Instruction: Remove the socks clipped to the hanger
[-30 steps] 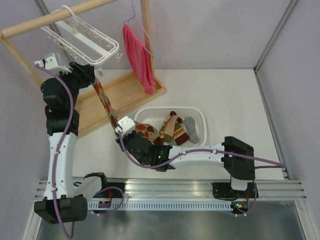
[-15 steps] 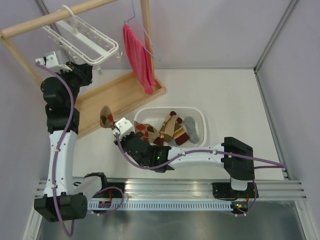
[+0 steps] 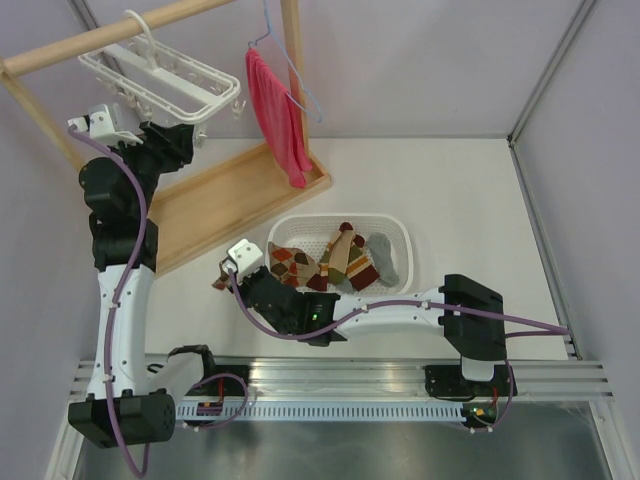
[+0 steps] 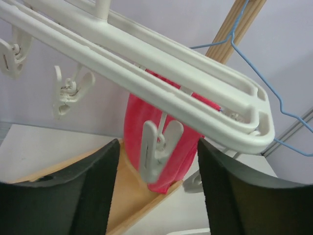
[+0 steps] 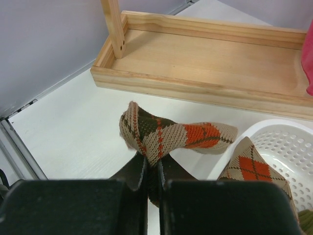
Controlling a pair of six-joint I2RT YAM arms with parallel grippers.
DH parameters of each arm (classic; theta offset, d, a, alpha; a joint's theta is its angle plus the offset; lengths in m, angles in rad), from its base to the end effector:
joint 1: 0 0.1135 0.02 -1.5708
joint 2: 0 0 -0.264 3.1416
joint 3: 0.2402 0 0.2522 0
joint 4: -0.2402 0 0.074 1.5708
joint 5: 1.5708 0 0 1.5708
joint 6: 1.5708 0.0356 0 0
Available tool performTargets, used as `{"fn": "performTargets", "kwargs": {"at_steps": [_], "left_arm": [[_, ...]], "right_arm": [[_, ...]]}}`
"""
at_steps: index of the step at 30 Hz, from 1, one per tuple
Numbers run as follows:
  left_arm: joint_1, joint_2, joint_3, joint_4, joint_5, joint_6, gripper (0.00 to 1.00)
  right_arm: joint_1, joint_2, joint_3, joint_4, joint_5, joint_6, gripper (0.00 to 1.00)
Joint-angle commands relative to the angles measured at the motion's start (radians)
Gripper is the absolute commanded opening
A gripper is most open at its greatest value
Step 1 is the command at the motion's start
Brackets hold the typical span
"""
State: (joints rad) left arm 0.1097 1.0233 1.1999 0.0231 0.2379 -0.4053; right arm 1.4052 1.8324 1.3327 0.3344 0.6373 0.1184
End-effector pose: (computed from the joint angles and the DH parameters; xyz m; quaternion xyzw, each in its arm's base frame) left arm 0.2192 0.0157 0.4626 -0.0713 0.6313 -0.1875 0.7492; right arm 0.0923 0.4238 0.2869 -0.2727 0.7012 0.2507 0.6091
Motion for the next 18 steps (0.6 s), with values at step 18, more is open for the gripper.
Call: {"fn": "performTargets", "kwargs": {"at_steps": [18], "left_arm": [[-0.005, -0.344, -0.396, -0.086, -0.039, 0.056, 1.0]], "right_arm": [[-0.075, -0.272, -0.202, 0.017, 0.072, 0.007, 0.01]]}}
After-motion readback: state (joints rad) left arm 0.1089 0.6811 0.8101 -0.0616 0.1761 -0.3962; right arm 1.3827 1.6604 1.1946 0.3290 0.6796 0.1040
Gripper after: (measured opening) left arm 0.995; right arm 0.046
